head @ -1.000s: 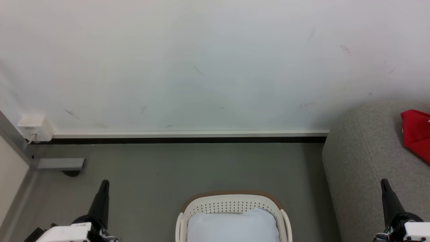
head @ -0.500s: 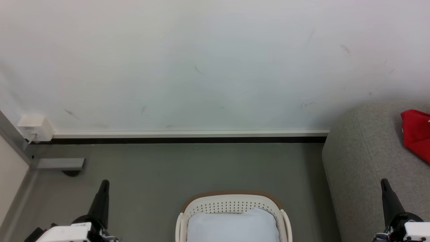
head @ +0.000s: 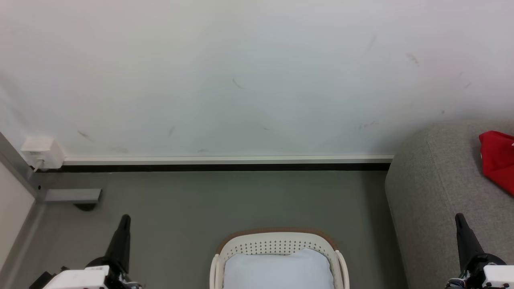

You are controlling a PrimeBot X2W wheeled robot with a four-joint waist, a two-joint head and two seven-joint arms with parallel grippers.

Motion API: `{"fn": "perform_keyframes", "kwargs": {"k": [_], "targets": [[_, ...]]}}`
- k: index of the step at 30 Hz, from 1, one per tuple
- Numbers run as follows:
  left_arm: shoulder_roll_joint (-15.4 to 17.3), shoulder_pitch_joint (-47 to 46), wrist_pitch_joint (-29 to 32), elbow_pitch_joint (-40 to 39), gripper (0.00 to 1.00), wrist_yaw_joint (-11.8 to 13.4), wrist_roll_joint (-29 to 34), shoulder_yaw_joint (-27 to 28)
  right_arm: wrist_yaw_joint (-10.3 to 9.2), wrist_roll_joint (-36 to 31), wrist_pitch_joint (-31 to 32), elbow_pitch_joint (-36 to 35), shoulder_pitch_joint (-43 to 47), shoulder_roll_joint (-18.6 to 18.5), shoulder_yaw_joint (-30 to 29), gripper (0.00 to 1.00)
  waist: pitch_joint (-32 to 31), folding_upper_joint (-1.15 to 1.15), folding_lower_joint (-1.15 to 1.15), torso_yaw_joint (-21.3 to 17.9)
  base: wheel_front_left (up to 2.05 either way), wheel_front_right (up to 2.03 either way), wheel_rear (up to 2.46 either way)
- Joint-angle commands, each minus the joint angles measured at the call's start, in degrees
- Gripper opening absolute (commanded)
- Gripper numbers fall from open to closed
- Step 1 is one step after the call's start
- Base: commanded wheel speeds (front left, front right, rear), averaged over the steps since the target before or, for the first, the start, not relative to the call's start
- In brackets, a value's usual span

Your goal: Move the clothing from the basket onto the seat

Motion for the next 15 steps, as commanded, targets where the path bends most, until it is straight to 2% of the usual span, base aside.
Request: {"fn": "perform_keyframes", "kwargs": {"k": [1,15], "targets": [[0.1,-0.5,0.2,-0.2,0.00,-0.1,-0.7,0.1,-0.12,0.0,0.2,-0.3,-0.7,-0.5,-0.2,0.00,0.0,0.00,0.00,0.0,0.00,0.00,0.00],[0.1,-0.5,0.2,-0.2,0.00,-0.1,-0.7,0.1,-0.12,0.0,0.2,-0.3,-0.7,-0.5,-0.2,0.00,0.0,0.00,0.00,0.0,0.00,0.00,0.00]]}}
